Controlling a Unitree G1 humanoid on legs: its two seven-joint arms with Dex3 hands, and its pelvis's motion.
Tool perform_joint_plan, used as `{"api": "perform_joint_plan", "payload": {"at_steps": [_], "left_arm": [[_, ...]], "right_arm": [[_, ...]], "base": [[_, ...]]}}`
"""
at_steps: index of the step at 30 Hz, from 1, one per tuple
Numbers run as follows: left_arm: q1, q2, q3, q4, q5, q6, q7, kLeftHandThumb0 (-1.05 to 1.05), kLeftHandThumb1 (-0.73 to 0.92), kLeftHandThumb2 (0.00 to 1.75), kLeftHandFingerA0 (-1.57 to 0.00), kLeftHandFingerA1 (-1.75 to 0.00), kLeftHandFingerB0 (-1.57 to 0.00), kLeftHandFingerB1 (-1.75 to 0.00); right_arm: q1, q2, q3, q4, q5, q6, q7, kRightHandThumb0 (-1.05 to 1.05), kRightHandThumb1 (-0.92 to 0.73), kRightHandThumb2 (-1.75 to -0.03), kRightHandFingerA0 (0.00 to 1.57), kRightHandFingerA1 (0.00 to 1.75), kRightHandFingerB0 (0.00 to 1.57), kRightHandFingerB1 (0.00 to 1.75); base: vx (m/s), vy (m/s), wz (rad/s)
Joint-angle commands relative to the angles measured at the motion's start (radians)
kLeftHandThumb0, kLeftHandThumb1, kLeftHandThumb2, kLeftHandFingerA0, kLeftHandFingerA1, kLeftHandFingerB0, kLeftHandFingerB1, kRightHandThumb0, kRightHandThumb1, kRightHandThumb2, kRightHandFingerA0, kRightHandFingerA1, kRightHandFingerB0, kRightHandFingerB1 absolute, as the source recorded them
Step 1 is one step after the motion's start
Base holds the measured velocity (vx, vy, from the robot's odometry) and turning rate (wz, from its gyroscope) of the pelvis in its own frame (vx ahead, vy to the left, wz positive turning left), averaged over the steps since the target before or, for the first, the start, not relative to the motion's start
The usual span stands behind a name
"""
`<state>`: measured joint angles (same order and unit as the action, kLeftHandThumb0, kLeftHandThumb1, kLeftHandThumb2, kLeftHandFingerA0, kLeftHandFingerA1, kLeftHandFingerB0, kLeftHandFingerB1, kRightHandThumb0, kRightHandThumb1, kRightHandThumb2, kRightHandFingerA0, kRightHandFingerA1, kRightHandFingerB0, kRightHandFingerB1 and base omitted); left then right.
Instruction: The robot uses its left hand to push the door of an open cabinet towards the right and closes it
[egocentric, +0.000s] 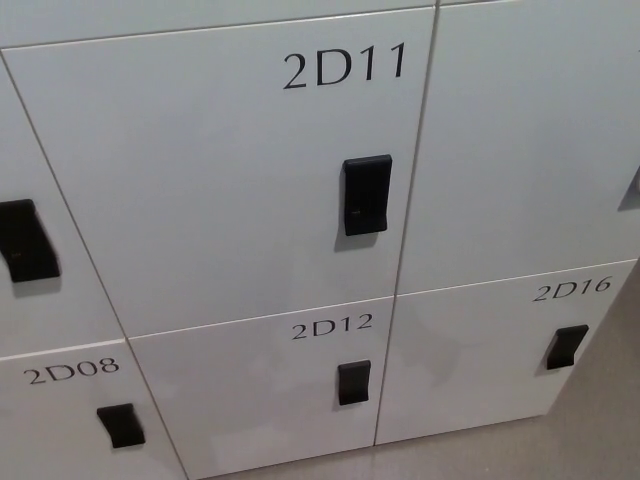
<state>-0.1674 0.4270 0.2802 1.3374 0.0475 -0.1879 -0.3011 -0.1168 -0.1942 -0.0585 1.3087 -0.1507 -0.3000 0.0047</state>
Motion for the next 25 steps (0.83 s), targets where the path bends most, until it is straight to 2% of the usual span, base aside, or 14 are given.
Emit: {"api": "perform_joint_plan", "payload": {"at_steps": [1,8,17,18,19,20,25], "left_arm": [[-0.006,-0.002,-0.023,-0.01,0.009,-0.021,0.039,-0.92,0.89,0.67,-0.35,-0.49,-0.29,-0.34],[0.003,0.016,-0.132,-0.019,0.084,-0.075,0.071,-0.93,0.91,0.68,-0.41,-0.47,-0.32,-0.33],[-0.026,0.028,-0.184,-0.014,0.093,-0.082,0.082,-0.93,0.92,0.69,-0.4,-0.44,-0.3,-0.31],[-0.029,0.027,-0.193,-0.015,0.099,-0.082,0.082,-0.88,0.72,1.11,-0.33,-0.54,-0.25,-0.46],[-0.031,0.027,-0.203,-0.015,0.104,-0.083,0.082,-0.88,0.72,1.11,-0.33,-0.54,-0.25,-0.46],[-0.028,0.025,-0.21,-0.015,0.107,-0.091,0.087,-0.93,0.92,0.71,-0.4,-0.46,-0.3,-0.33],[-0.023,0.027,-0.211,-0.012,0.095,-0.096,0.089,-0.93,0.92,0.69,-0.4,-0.45,-0.33,-0.32]], "right_arm": [[-0.002,-0.01,0.003,-0.001,0.0,0.013,-0.011,-0.61,-0.92,-0.68,0.31,0.36,0.22,0.3],[-0.025,-0.012,0.009,-0.004,0.002,0.017,-0.007,-0.58,-0.92,-0.68,0.31,0.36,0.23,0.31],[-0.059,-0.017,0.006,-0.005,0.007,0.027,0.009,-0.59,-0.92,-0.69,0.29,0.35,0.2,0.3],[-0.064,-0.021,0.01,-0.005,0.003,0.029,0.01,-0.6,-0.92,-0.69,0.29,0.36,0.2,0.3],[-0.068,-0.026,0.014,-0.004,-0.002,0.03,0.01,-0.6,-0.92,-0.69,0.29,0.36,0.2,0.3],[-0.071,-0.029,0.013,-0.004,0.0,0.035,0.014,-0.61,-0.92,-0.69,0.29,0.35,0.2,0.3],[-0.072,-0.025,0.012,-0.003,0.003,0.024,0.017,-0.6,-0.92,-0.69,0.32,0.37,0.22,0.31]], "base": [[0.0,0.0,0.0],[0.0,0.0,0.0],[0.0,0.0,0.0],[0.0,0.0,0.0],[0.0,0.0,0.0],[0.0,0.0,0.0],[0.0,0.0,0.0]]}}
